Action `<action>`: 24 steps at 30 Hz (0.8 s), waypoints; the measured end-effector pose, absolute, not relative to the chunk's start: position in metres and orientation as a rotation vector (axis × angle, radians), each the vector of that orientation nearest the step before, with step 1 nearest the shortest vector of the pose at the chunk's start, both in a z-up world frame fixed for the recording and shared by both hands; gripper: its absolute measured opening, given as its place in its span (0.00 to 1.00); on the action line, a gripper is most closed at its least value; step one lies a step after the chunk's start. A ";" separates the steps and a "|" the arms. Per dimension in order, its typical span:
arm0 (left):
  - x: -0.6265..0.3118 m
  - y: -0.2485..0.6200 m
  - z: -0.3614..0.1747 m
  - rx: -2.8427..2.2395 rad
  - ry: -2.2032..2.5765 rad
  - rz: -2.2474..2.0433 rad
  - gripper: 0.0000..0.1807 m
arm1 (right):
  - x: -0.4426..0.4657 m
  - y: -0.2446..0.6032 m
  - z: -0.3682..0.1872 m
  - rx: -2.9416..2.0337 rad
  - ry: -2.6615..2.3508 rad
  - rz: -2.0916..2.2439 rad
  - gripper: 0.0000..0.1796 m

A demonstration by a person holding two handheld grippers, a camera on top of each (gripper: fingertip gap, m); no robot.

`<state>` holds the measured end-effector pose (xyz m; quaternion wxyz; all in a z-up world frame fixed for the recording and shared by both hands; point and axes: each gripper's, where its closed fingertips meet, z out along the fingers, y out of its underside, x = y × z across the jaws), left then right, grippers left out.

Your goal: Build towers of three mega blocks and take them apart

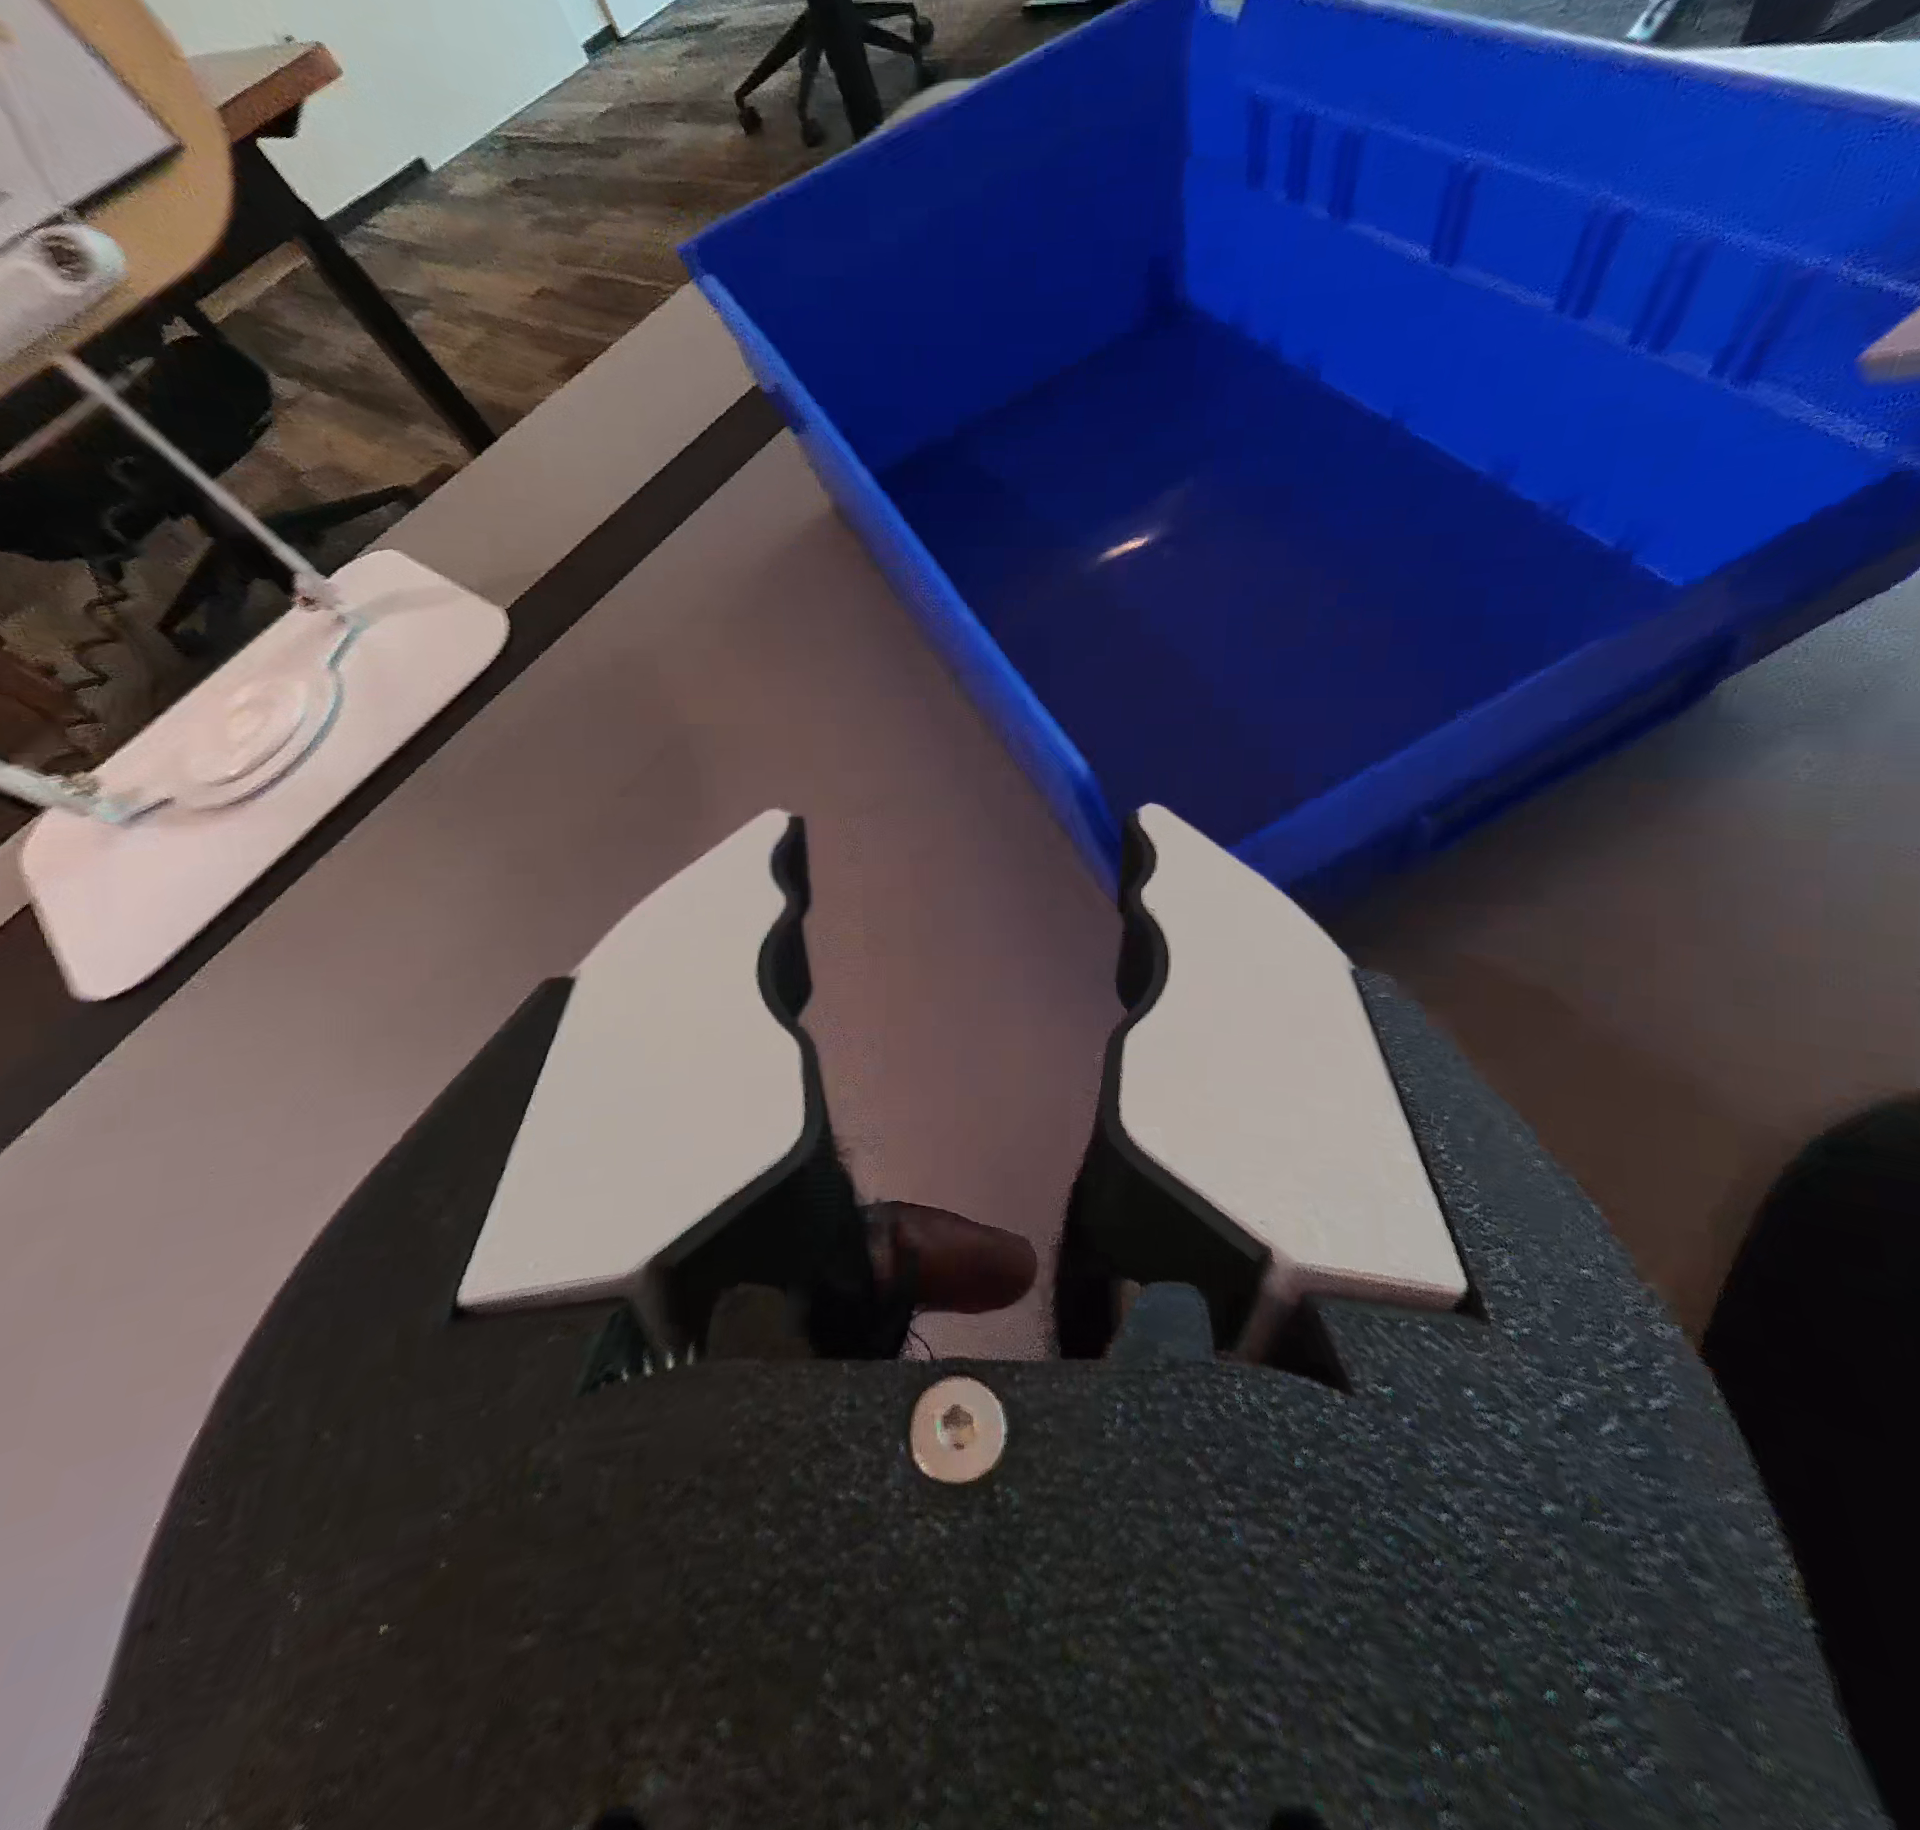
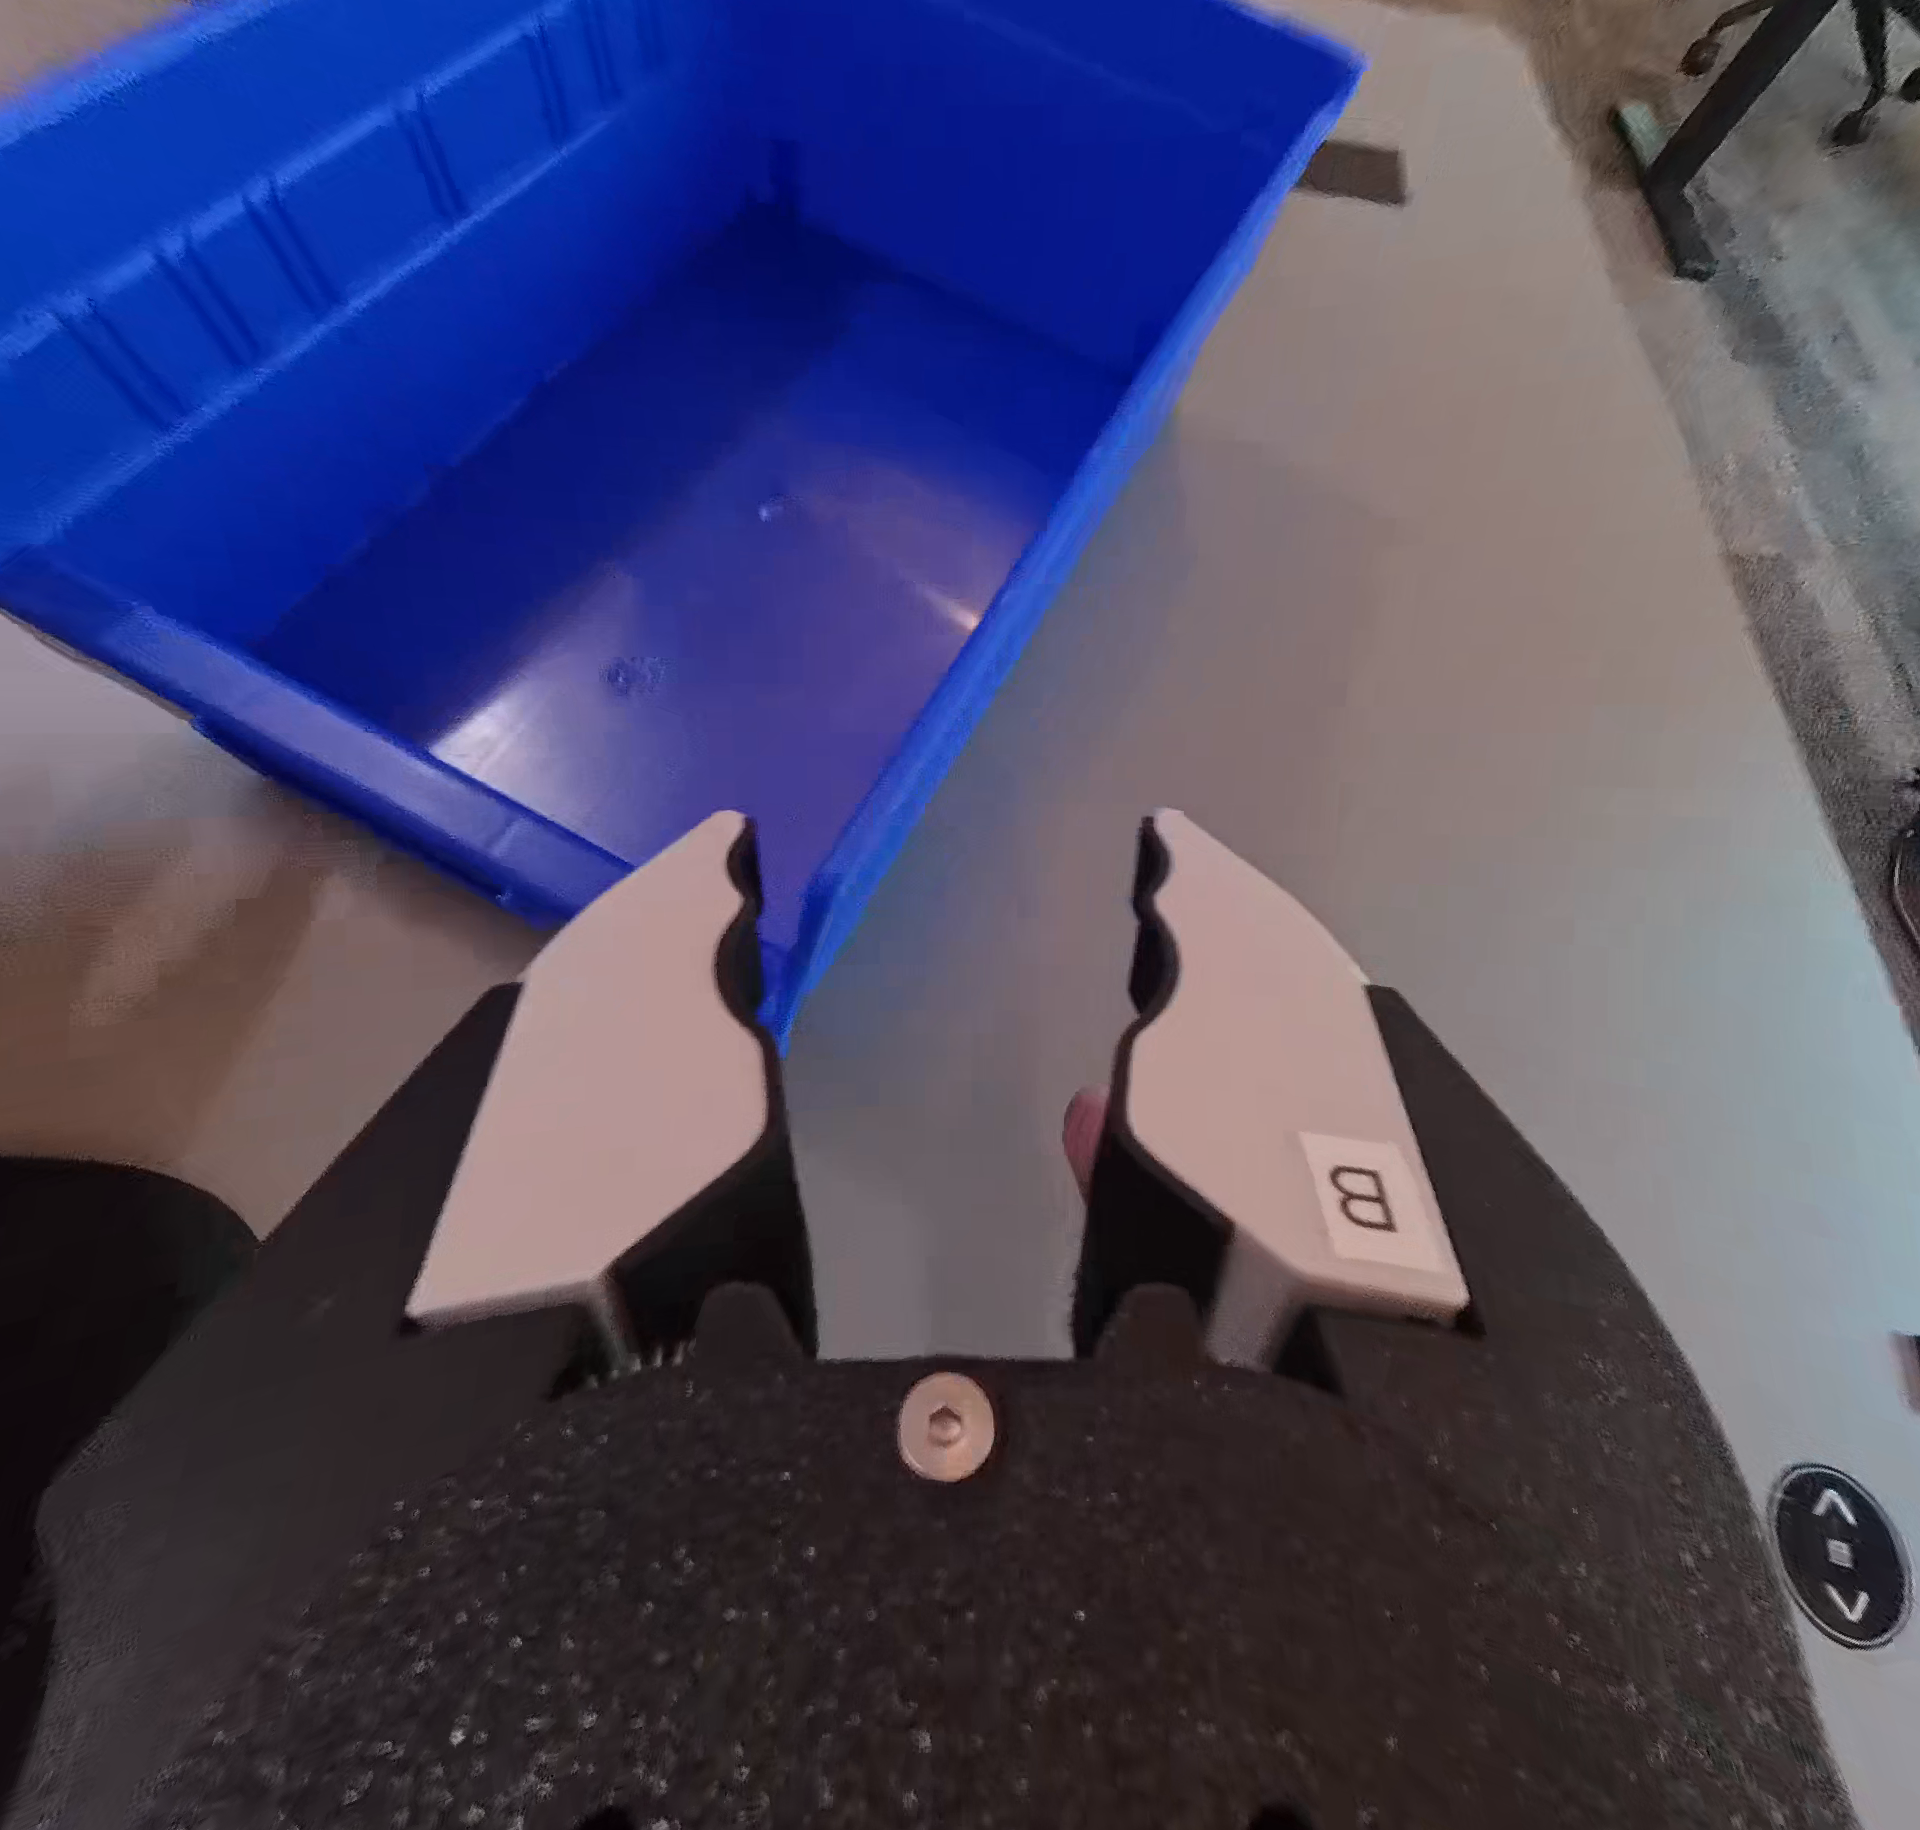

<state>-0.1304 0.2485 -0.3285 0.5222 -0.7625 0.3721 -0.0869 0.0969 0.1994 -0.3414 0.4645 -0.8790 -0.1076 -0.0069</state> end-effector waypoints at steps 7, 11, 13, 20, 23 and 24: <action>-0.274 0.193 -0.277 -1.747 0.562 0.093 0.32 | 0.043 0.195 -0.267 -1.803 -0.365 0.061 0.36; -0.386 0.162 -0.279 -1.807 0.275 0.372 0.33 | -0.050 0.196 -0.290 -1.856 -0.579 0.366 0.41; -0.423 0.152 -0.289 -1.853 0.176 0.418 0.35 | -0.079 0.206 -0.307 -1.911 -0.663 0.367 0.44; -0.448 0.159 -0.344 -2.085 0.175 0.305 0.24 | -0.127 0.249 -0.349 -2.034 -0.828 0.127 0.37; -0.443 0.166 -0.347 -2.078 0.232 0.335 0.21 | -0.125 0.259 -0.348 -1.979 -0.856 -0.044 0.21; -0.442 0.168 -0.347 -2.081 0.249 0.350 0.21 | -0.124 0.258 -0.348 -1.981 -0.855 -0.060 0.20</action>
